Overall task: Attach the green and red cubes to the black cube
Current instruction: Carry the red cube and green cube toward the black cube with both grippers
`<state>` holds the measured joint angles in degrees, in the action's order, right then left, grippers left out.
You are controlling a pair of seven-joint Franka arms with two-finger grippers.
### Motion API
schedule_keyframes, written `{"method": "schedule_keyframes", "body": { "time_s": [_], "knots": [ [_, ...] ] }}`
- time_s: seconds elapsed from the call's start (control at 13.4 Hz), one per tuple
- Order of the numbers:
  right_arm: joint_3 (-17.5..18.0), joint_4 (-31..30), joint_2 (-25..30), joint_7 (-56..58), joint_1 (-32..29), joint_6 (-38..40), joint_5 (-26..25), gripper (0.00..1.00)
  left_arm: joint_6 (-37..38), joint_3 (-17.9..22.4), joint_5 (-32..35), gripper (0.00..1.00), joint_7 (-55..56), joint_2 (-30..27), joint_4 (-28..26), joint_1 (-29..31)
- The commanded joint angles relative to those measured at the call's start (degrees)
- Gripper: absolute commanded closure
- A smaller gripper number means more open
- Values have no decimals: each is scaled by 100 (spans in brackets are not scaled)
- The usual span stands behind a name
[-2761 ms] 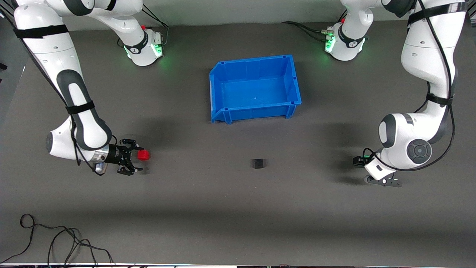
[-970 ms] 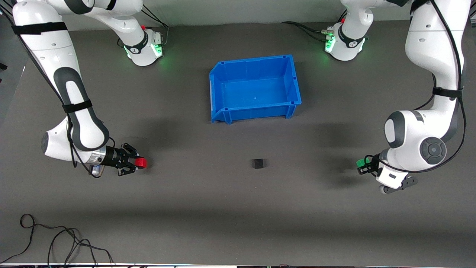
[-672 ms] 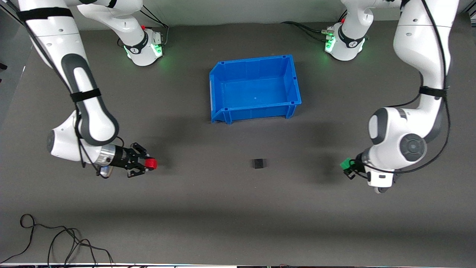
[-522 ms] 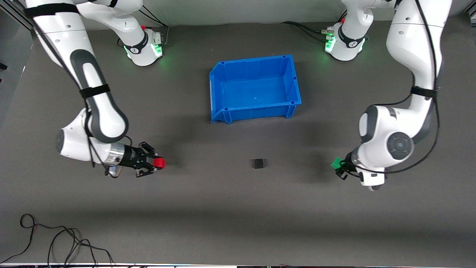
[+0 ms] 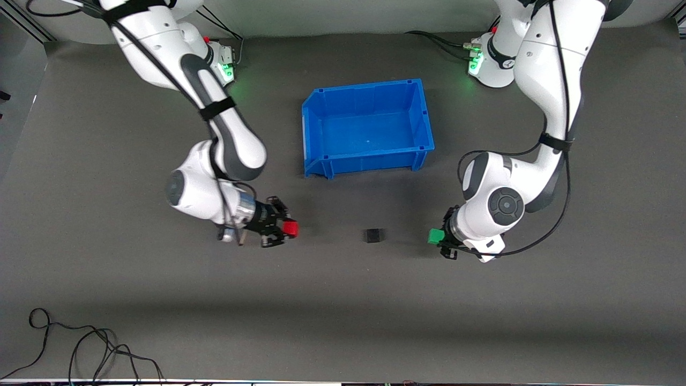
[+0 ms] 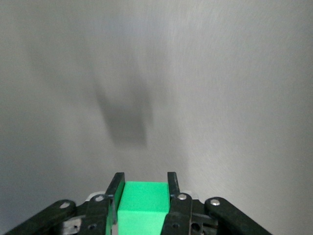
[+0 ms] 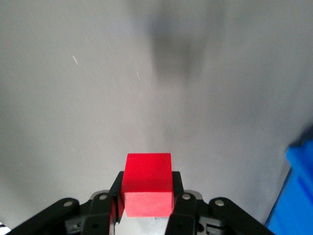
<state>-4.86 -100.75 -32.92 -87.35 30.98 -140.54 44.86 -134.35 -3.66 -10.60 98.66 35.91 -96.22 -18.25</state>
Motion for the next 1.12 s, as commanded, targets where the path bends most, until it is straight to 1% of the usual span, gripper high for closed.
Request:
{"method": "schedule_keyframes", "body": {
  "time_s": [0.0, 0.07, 0.15, 0.37, 0.52, 0.75, 0.9, 1.04],
  "knots": [
    [-76, 845, -600, -396, 277, 10, 76, 81, -405, 76, -302, 100, 1054, 240, 138, -380],
    [-76, 1046, -758, -396, 347, 10, 76, 81, -694, 76, -233, 100, 1476, 328, 138, -495],
    [-76, 1231, -916, -396, 417, 10, 67, 81, -906, 76, -180, 100, 1663, 407, 138, -583],
    [-76, 1768, -1382, -405, 497, 1, 85, 81, -970, 76, -161, 100, 1700, 609, 138, -794],
    [-41, 2102, -1724, -423, 549, -244, 102, 81, -1066, 76, -162, 100, 1761, 680, 130, -926],
    [-41, 2217, -2007, -623, 760, -736, 111, 81, -1084, 76, -161, 100, 1894, 680, 130, -1005],
    [-41, 2287, -2121, -712, 935, -851, 129, 80, -1084, 84, -162, 100, 1929, 715, 138, -1041],
    [-41, 2384, -2174, -879, 963, -905, 111, 80, -1084, 84, -162, 100, 1929, 724, 138, -1085]
  ]
}}
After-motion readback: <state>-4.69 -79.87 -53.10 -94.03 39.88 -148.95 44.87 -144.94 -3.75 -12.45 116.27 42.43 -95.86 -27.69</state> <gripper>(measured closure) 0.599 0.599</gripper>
